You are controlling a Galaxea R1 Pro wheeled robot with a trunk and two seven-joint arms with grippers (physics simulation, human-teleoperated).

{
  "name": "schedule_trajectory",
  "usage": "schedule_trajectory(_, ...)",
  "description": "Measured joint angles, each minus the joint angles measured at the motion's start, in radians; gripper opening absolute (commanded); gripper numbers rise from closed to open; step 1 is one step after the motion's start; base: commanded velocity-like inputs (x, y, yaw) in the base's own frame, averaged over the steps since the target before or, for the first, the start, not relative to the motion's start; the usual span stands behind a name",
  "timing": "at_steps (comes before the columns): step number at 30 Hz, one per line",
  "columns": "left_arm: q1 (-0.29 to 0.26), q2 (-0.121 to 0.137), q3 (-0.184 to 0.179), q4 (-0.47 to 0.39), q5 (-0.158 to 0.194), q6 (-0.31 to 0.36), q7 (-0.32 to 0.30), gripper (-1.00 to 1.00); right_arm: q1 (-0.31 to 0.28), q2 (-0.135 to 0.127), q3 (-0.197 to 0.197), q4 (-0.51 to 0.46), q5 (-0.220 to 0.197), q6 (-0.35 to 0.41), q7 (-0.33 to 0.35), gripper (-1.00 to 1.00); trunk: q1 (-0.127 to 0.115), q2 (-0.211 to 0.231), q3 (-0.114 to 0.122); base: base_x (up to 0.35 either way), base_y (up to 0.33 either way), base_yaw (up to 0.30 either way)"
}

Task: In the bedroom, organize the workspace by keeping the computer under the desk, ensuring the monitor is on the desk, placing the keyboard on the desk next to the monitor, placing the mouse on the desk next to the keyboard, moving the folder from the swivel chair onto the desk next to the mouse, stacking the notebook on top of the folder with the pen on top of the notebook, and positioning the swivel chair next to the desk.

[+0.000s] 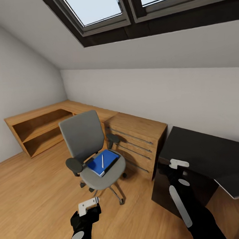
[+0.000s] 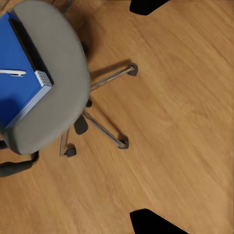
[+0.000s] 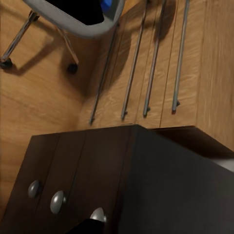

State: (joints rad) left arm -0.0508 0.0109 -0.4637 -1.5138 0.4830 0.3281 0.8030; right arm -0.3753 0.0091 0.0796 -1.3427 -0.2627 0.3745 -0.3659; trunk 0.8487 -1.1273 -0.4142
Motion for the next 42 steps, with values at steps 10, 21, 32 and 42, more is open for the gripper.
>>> schedule_trajectory(10,0.000,-0.001,0.061,-0.002,-0.001,-0.020,0.001,1.00,0.000,0.000,0.011,0.002,0.016,0.000,0.000,1.00,0.000,0.000,-0.005,0.000,0.000,0.269)
schedule_trajectory(21,0.000,-0.001,0.083,-0.002,0.003,-0.022,0.002,1.00,0.000,0.000,0.021,0.003,0.019,0.000,0.000,1.00,0.000,0.000,-0.010,0.000,0.000,0.269)
schedule_trajectory(32,0.000,-0.001,0.118,-0.001,0.005,-0.023,0.000,1.00,0.000,0.000,0.022,0.004,0.018,0.000,0.000,1.00,0.000,0.000,-0.016,0.000,0.000,0.269)
schedule_trajectory(42,0.000,-0.002,0.168,0.001,0.009,-0.021,-0.007,1.00,0.000,0.000,0.048,0.012,0.019,0.000,0.000,1.00,0.000,0.000,-0.020,0.000,0.000,0.269)
